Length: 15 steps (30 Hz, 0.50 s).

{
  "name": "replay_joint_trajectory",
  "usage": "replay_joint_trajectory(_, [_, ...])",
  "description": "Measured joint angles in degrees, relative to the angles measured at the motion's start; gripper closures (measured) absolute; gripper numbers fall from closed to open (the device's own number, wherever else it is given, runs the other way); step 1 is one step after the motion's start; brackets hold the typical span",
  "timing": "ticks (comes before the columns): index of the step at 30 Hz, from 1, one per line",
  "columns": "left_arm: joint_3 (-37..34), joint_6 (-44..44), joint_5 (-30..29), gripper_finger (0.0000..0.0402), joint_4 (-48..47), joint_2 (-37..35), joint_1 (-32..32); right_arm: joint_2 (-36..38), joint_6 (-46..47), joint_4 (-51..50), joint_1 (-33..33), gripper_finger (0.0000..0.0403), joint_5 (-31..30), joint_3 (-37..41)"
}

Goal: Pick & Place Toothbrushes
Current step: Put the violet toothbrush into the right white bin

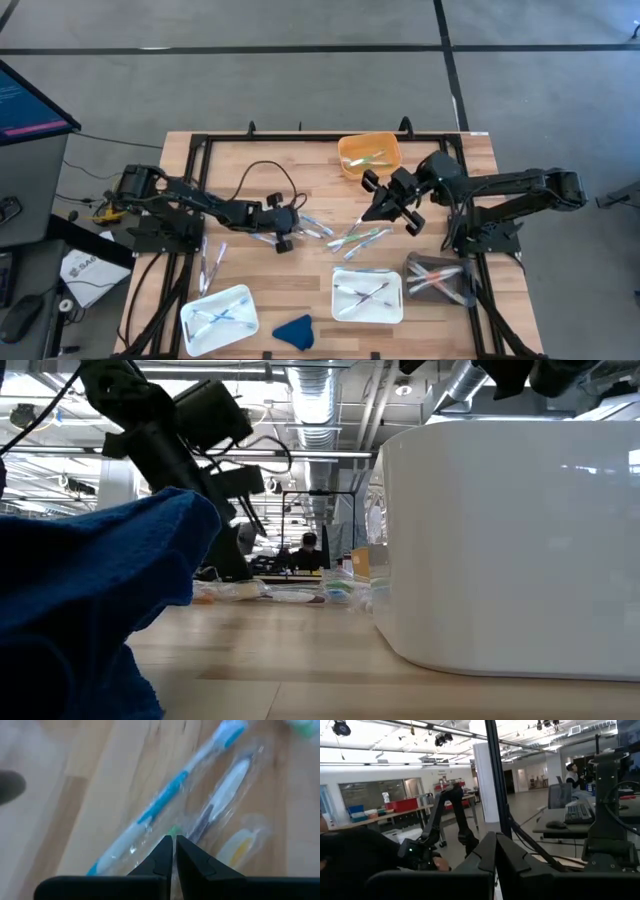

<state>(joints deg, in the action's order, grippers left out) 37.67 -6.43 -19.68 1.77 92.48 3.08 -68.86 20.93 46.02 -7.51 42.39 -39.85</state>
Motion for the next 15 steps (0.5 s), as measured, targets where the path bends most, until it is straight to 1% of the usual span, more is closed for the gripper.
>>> replay_joint_trajectory(4, [0.0, 0.0, 0.1, 0.0385, 0.6, 1.2, 0.4, 0.0, -0.3, -0.8, 0.0, 0.0403, 0.0, -0.2])
replay_joint_trajectory(10, [0.0, 0.0, 2.2, 0.0385, 2.2, 0.7, 1.8, 0.0, -0.4, -0.9, 0.0, 0.0403, 0.0, -0.2])
replay_joint_trajectory(15, [0.0, 0.0, 2.6, 0.0385, 2.3, 0.6, 2.9, 0.0, -0.4, -1.0, 0.0, 0.0403, 0.0, -0.2])
